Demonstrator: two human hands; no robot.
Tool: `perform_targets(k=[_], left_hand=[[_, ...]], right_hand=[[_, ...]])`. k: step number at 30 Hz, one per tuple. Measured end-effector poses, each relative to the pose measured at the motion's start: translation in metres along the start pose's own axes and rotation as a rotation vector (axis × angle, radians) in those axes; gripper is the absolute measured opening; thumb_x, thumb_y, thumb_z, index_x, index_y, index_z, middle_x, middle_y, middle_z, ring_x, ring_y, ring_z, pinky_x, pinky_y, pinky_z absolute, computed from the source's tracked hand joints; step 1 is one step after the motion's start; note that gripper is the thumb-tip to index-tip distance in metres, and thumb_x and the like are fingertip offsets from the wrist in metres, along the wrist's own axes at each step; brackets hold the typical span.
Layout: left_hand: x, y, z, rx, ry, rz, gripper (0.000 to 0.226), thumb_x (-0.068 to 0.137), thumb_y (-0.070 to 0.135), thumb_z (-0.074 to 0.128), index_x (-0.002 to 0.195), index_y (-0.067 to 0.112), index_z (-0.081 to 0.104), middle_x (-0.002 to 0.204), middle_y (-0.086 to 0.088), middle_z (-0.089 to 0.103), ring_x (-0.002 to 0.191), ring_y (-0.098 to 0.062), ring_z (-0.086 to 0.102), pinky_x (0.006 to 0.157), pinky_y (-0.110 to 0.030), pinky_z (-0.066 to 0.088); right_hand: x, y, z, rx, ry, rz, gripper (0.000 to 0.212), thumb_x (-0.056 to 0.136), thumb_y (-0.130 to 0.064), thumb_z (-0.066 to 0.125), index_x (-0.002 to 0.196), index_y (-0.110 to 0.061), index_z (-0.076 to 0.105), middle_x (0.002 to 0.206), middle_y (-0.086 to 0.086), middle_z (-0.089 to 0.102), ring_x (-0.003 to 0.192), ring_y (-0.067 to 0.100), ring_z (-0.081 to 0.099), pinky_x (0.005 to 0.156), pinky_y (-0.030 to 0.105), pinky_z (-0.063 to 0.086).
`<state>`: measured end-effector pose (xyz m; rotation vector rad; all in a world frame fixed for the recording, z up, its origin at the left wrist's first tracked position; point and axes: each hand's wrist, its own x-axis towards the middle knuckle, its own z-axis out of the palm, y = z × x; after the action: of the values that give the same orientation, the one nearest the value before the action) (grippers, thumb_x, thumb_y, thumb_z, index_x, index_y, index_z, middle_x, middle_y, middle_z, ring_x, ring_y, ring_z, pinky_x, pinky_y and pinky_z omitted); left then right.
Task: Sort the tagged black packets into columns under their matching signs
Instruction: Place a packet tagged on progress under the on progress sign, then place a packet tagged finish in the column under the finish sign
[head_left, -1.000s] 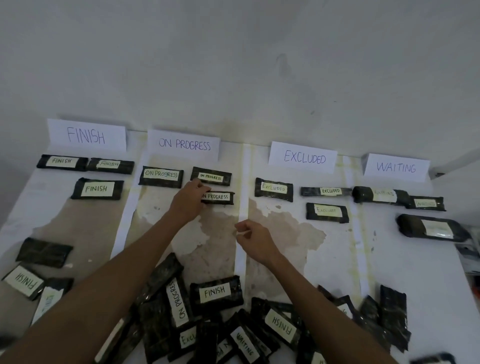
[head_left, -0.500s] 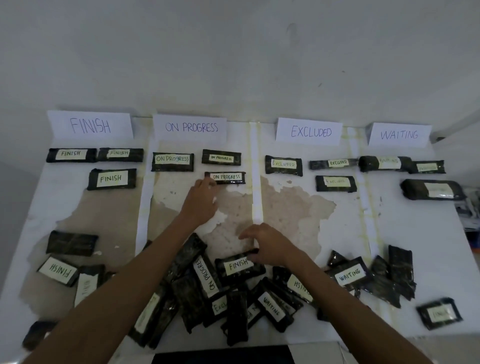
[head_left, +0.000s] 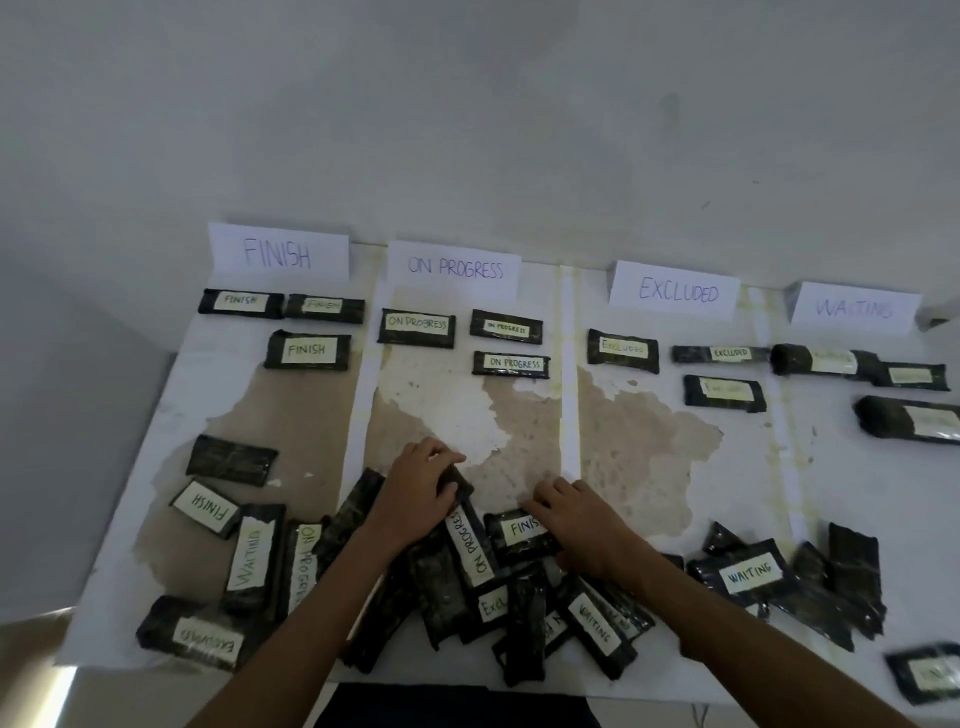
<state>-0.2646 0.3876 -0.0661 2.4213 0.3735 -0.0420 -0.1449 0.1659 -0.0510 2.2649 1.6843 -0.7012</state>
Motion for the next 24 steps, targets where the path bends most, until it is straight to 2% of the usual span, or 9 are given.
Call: perform_targets(k=[6,10,13,18,20,24], left_hand=[[-0.006,-0.029,-0.034,0.002,0.106,0.013,0.035,0.082,0.012,0.059,0.117,0.016,0.059,0.115,-0.002,0.056,0.103,-0.021,0.049,0.086,-0.034,0.045],[-0.011,-0.049,-0.055,-0.020,0.147,-0.021,0.039,0.082,0.009,0.060,0.121,0.013,0.058,0.121,-0.006,0.056,0.109,-0.025,0.050,0.091,-0.039,0.046],[-0.018,-0.070,-0.070,0.000,0.158,-0.073,0.042,0.083,0.012,0.058,0.124,0.014,0.054,0.127,-0.008,0.053,0.116,-0.026,0.047,0.096,-0.039,0.044],[-0.028,-0.104,-0.096,0.016,0.173,-0.135,0.047,0.080,0.026,0.044,0.122,0.010,0.056,0.124,-0.012,0.054,0.112,-0.030,0.050,0.095,-0.040,0.045],[-0.029,-0.113,-0.102,-0.022,0.190,-0.162,0.049,0.080,0.029,0.041,0.122,0.010,0.056,0.123,-0.011,0.055,0.110,-0.029,0.051,0.093,-0.038,0.044],[-0.025,-0.123,-0.106,-0.261,0.207,-0.294,0.047,0.082,0.026,0.051,0.126,0.010,0.052,0.125,-0.011,0.051,0.114,-0.027,0.051,0.094,-0.031,0.040]], right_hand=[[0.020,-0.003,-0.033,0.144,0.098,0.130,0.075,0.050,-0.034,0.076,0.119,-0.017,0.054,0.109,0.009,0.054,0.093,0.027,0.052,0.071,0.038,0.049],[0.051,-0.020,-0.058,0.182,0.121,0.121,0.072,0.060,-0.030,0.072,0.127,-0.018,0.049,0.120,0.008,0.047,0.101,0.025,0.051,0.080,0.033,0.043],[0.079,-0.032,-0.083,0.177,0.140,0.085,0.070,0.064,-0.027,0.072,0.129,-0.017,0.048,0.122,0.007,0.045,0.101,0.025,0.051,0.080,0.030,0.038],[0.118,-0.041,-0.127,0.151,0.188,0.028,0.075,0.065,-0.029,0.072,0.133,-0.015,0.045,0.123,0.007,0.043,0.104,0.024,0.051,0.090,0.035,0.044],[0.132,-0.046,-0.141,0.210,0.235,0.001,0.076,0.063,-0.029,0.073,0.133,-0.014,0.046,0.123,0.006,0.044,0.104,0.023,0.051,0.090,0.038,0.046],[0.161,-0.063,-0.160,0.425,0.296,-0.022,0.076,0.065,-0.027,0.074,0.134,-0.014,0.046,0.125,0.002,0.042,0.102,0.021,0.051,0.089,0.038,0.046]])
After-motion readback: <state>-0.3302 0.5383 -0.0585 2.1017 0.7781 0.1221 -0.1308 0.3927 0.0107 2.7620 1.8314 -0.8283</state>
